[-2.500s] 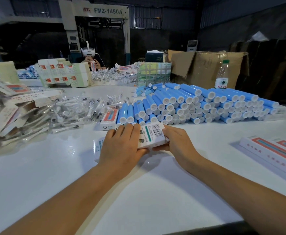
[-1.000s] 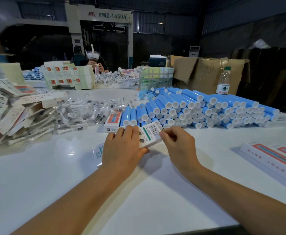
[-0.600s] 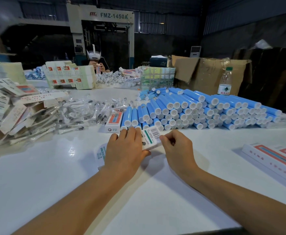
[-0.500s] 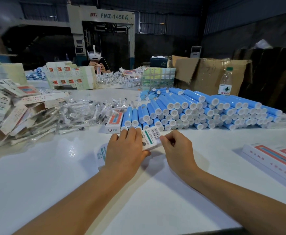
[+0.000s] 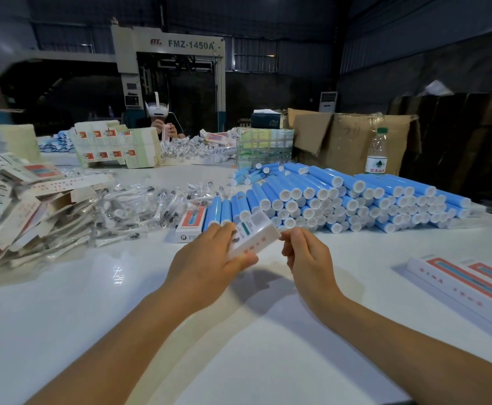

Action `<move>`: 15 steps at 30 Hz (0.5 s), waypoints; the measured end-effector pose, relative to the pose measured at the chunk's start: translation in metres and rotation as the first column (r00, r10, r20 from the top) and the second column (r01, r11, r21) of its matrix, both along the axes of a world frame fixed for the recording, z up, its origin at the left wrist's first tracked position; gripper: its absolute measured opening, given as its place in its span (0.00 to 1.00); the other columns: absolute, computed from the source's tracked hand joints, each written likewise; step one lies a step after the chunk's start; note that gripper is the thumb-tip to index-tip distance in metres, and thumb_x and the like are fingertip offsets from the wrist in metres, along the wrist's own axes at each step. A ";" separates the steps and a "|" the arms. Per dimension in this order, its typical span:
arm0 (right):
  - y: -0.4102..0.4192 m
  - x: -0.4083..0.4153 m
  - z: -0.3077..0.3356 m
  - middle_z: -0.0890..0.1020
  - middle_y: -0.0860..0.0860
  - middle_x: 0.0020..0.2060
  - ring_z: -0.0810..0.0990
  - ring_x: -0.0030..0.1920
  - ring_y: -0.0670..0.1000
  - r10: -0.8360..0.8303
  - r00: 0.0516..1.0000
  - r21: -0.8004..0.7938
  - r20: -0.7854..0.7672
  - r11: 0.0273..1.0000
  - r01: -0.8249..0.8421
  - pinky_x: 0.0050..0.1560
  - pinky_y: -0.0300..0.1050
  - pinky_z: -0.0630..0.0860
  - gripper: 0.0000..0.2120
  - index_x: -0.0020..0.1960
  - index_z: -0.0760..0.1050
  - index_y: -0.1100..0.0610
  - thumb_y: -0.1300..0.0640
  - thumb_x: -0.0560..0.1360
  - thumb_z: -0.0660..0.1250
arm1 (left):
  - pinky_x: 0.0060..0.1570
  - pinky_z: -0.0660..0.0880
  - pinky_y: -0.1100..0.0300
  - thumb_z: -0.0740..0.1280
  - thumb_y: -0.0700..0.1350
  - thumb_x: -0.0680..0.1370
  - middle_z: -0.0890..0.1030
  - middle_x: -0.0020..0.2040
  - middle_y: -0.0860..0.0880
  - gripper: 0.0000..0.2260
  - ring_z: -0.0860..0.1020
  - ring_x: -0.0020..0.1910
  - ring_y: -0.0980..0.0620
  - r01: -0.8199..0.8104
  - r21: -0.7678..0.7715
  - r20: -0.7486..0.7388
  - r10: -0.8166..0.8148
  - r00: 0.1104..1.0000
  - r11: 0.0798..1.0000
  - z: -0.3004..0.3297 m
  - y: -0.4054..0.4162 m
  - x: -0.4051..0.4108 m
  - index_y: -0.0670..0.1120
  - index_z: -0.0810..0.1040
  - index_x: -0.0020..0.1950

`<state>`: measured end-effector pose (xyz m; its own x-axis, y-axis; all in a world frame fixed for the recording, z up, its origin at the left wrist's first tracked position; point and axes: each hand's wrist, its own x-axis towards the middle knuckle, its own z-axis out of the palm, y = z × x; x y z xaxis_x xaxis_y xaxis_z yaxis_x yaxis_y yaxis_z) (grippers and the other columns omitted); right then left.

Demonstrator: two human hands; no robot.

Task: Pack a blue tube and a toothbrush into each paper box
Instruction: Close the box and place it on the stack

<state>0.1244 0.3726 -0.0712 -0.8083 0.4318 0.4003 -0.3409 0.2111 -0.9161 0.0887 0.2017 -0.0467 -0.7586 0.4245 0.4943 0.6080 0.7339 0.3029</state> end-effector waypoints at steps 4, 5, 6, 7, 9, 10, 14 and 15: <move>-0.002 0.000 -0.002 0.75 0.44 0.32 0.71 0.33 0.40 0.019 1.000 0.097 -0.011 0.995 -0.018 0.40 0.41 0.68 0.14 0.42 0.77 0.52 0.59 0.81 0.56 | 0.36 0.70 0.71 0.59 0.66 0.74 0.79 0.44 0.56 0.14 0.77 0.41 0.64 0.136 0.610 0.180 -0.304 0.936 0.780 0.019 -0.004 0.005 0.58 0.73 0.49; -0.004 0.001 -0.002 0.76 0.43 0.32 0.72 0.34 0.40 0.039 0.999 0.141 -0.022 0.989 -0.036 0.40 0.39 0.68 0.13 0.43 0.77 0.51 0.59 0.81 0.57 | 0.37 0.72 0.70 0.58 0.65 0.72 0.82 0.43 0.55 0.15 0.79 0.42 0.63 0.074 0.749 0.271 -0.406 0.873 0.658 0.022 -0.003 0.007 0.58 0.74 0.49; -0.007 0.002 -0.002 0.77 0.40 0.33 0.73 0.36 0.40 0.072 0.997 0.183 -0.034 0.981 -0.064 0.40 0.37 0.69 0.11 0.44 0.77 0.49 0.58 0.80 0.58 | 0.37 0.74 0.68 0.58 0.64 0.71 0.84 0.44 0.55 0.16 0.82 0.44 0.60 -0.006 0.844 0.343 -0.531 0.775 0.536 0.022 -0.002 0.008 0.57 0.75 0.51; -0.009 0.004 -0.002 0.77 0.38 0.34 0.74 0.37 0.40 0.109 0.993 0.211 -0.042 0.973 -0.098 0.40 0.34 0.69 0.09 0.46 0.76 0.47 0.56 0.79 0.59 | 0.38 0.77 0.65 0.59 0.62 0.70 0.85 0.47 0.54 0.17 0.83 0.47 0.56 -0.091 0.901 0.371 -0.642 0.671 0.425 0.021 0.000 0.009 0.56 0.76 0.54; -0.013 0.007 -0.001 0.77 0.37 0.37 0.74 0.39 0.40 0.161 0.986 0.237 -0.033 0.960 -0.149 0.40 0.33 0.70 0.07 0.51 0.74 0.43 0.48 0.75 0.59 | 0.41 0.79 0.57 0.60 0.60 0.70 0.84 0.51 0.46 0.21 0.82 0.50 0.48 -0.268 0.929 0.363 -0.767 0.529 0.255 0.015 0.005 0.007 0.51 0.76 0.58; -0.015 0.008 -0.001 0.76 0.38 0.38 0.73 0.38 0.41 0.172 0.985 0.261 -0.011 0.951 -0.163 0.41 0.35 0.71 0.10 0.53 0.73 0.40 0.45 0.73 0.59 | 0.42 0.79 0.54 0.60 0.59 0.71 0.84 0.52 0.43 0.22 0.82 0.50 0.46 -0.345 0.916 0.361 -0.796 0.486 0.204 0.011 0.008 0.007 0.48 0.76 0.59; -0.019 0.009 -0.002 0.70 0.36 0.50 0.73 0.46 0.41 0.153 0.973 0.527 0.175 0.820 -0.224 0.46 0.44 0.77 0.36 0.69 0.61 0.36 0.30 0.63 0.62 | 0.36 0.80 0.50 0.57 0.56 0.79 0.84 0.49 0.41 0.19 0.83 0.46 0.44 -0.523 0.846 0.365 -0.827 0.428 0.104 0.001 0.017 0.004 0.44 0.74 0.61; -0.021 0.009 -0.003 0.68 0.36 0.53 0.73 0.50 0.41 0.152 0.966 0.586 0.207 0.772 -0.247 0.47 0.45 0.78 0.38 0.71 0.57 0.35 0.30 0.63 0.62 | 0.33 0.80 0.51 0.57 0.55 0.80 0.84 0.47 0.41 0.17 0.84 0.44 0.44 -0.532 0.840 0.378 -0.816 0.436 0.105 -0.001 0.017 0.003 0.45 0.74 0.59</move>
<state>0.1330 0.3515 -0.0738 -0.9162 -0.0363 0.3990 -0.3163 0.6769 -0.6647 0.0913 0.2189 -0.0476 -0.9156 0.3831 -0.1222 -0.3447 -0.5913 0.7291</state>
